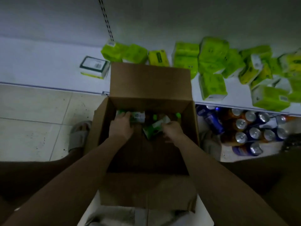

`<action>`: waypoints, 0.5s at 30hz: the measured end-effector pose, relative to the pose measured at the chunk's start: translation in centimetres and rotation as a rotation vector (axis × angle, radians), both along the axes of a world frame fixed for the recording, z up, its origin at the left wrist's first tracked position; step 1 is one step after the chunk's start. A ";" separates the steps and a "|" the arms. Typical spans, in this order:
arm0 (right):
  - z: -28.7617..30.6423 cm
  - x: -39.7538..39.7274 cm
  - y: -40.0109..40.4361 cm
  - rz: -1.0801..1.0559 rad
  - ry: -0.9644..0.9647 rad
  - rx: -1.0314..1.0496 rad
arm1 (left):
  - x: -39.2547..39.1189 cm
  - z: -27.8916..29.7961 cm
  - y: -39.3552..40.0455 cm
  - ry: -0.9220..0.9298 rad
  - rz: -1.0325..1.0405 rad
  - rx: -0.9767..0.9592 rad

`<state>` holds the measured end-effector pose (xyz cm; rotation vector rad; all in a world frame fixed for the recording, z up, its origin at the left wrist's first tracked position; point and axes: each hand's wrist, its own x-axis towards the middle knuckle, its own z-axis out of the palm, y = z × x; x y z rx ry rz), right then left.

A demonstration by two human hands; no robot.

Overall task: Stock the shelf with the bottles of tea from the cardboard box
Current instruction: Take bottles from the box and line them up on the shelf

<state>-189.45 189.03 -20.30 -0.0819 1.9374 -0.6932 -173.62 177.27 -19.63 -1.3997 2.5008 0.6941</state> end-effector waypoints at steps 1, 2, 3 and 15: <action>-1.5 0.1 -0.2 -0.041 -0.020 -0.002 | -0.4 -1.2 -0.3 -0.036 -0.014 -0.005; -2.8 0.1 -0.5 -0.084 -0.030 -0.011 | -0.8 -2.4 -0.6 -0.071 -0.033 -0.008; -4.0 0.1 -0.9 -0.128 -0.050 -0.020 | -1.1 -3.5 -1.0 -0.094 -0.050 -0.009; -11.6 -0.5 -4.6 -0.617 -0.204 -0.040 | -3.7 -11.8 -4.5 -0.294 -0.250 -0.054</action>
